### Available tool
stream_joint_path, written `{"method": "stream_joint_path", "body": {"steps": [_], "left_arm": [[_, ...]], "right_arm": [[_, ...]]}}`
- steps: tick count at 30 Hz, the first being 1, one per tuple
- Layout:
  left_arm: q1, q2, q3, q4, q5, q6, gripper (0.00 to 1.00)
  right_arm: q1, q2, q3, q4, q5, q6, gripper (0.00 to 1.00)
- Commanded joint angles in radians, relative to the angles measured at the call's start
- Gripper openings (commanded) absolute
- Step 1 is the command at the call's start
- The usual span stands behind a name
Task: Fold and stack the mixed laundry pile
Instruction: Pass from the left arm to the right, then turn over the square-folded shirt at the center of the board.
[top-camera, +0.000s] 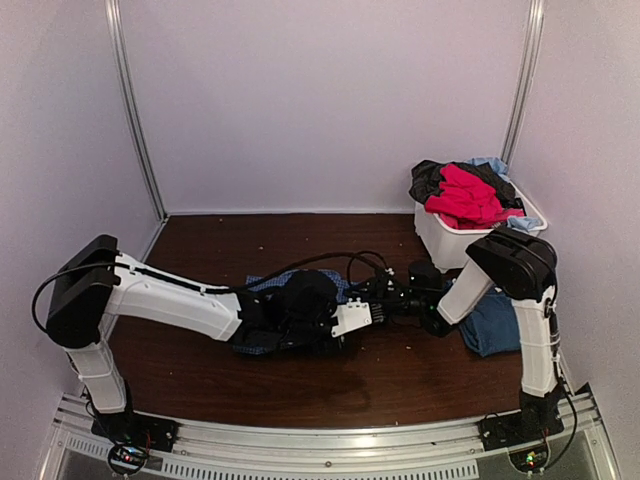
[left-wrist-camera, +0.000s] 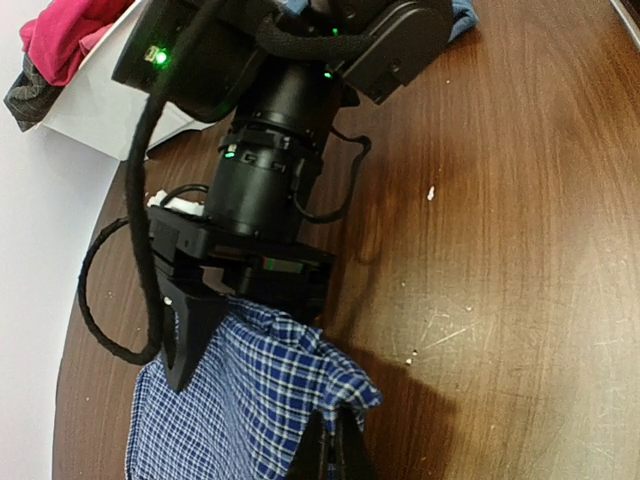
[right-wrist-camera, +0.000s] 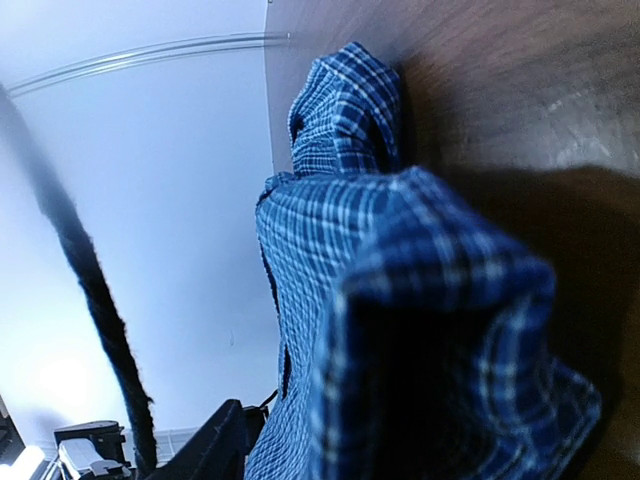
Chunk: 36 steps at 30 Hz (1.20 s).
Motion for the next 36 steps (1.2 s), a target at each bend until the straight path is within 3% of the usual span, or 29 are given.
{"method": "stream_joint_path", "body": {"steps": [1,5,10,12,16,20,26,31,36], "left_arm": [[-0.023,-0.031,-0.021,0.049,0.03,0.003,0.0],[-0.039,-0.036,-0.032,0.046,0.018,0.011,0.0],[-0.045,-0.053,-0.047,0.037,-0.011,0.0,0.01],[-0.045,-0.074,-0.054,0.022,-0.034,-0.031,0.1],[-0.029,-0.173,-0.126,0.046,-0.065,-0.109,0.48],[0.076,-0.34,-0.231,0.103,-0.026,-0.281,0.69],[0.283,-0.54,-0.395,0.18,0.065,-0.514,0.75],[0.384,-0.648,-0.426,0.083,-0.029,-0.572,0.79],[0.49,-0.733,-0.418,-0.051,-0.12,-0.667,0.82]], "right_arm": [[0.001,0.041,0.048,-0.042,0.022,0.029,0.53],[-0.001,0.055,0.07,-0.092,0.04,0.015,0.42],[-0.006,0.057,0.097,-0.168,0.041,-0.045,0.1],[-0.009,0.021,0.112,-0.262,0.047,-0.126,0.0],[-0.015,-0.092,0.179,-0.563,0.072,-0.377,0.0],[-0.025,-0.209,0.289,-0.928,0.151,-0.673,0.0],[-0.12,-0.362,0.486,-1.355,0.291,-1.055,0.0],[-0.128,-0.373,0.892,-1.76,0.546,-1.388,0.0],[-0.016,-0.285,1.24,-1.957,0.712,-1.526,0.0]]}}
